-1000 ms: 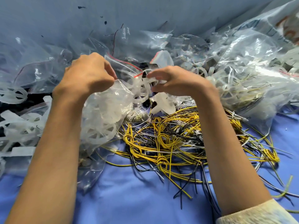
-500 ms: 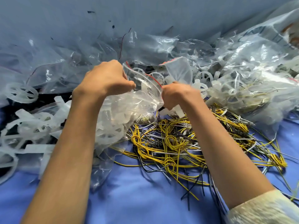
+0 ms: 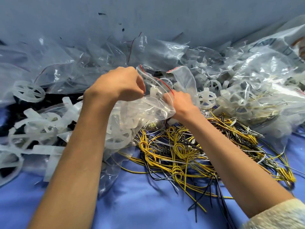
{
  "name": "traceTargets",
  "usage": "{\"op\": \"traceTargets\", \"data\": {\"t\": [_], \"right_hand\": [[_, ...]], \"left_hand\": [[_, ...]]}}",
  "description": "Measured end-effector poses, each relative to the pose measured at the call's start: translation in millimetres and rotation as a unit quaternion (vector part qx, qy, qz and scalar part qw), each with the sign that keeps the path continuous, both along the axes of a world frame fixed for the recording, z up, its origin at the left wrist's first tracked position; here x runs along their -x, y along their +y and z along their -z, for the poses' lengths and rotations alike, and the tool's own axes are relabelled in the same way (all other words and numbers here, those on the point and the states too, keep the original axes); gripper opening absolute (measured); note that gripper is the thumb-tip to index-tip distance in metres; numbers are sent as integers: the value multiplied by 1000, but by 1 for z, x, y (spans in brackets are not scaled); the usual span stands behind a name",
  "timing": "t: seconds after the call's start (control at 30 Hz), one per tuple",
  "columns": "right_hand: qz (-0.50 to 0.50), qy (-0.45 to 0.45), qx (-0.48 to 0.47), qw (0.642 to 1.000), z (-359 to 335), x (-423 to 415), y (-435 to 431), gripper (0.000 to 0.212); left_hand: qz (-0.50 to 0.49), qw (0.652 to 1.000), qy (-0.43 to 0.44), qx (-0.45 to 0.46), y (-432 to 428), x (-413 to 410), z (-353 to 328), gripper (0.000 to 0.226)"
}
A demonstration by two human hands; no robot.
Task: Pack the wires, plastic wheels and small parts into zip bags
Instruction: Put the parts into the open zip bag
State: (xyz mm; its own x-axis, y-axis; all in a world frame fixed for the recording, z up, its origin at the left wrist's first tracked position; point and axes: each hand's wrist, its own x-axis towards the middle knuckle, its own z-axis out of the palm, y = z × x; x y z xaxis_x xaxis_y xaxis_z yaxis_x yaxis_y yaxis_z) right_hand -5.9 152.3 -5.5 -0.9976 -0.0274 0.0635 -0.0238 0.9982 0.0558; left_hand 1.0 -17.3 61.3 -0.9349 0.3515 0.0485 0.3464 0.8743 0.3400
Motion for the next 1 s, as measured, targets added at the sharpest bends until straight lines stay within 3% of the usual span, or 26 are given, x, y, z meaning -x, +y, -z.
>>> {"op": "traceTargets", "data": {"t": [0.17,0.37,0.53,0.67,0.77,0.83,0.9,1.0], "right_hand": [[-19,-37,6,999,7,-8,-3,24],[-23,21,11,999,15,-2,3,18],[-44,69,112,990,4,-6,8,13],[7,93,219,971,-15,-6,16,9],[22,112,361,926,-35,-12,24,4],[-10,104,503,858,-50,-21,23,17],[-46,109,588,801,-63,-29,21,22],[-92,92,582,803,-73,-40,19,22]], "left_hand": [[4,1000,-22,16,-5,2,-1,22],[15,999,-28,10,-6,1,-2,22],[17,1000,-20,9,-3,3,-1,20],[21,1000,-5,-6,-1,4,0,20],[26,998,23,-57,3,2,2,24],[34,994,40,-97,8,3,2,22],[45,988,56,-136,13,3,0,15],[68,972,59,-215,19,0,-3,19]]}}
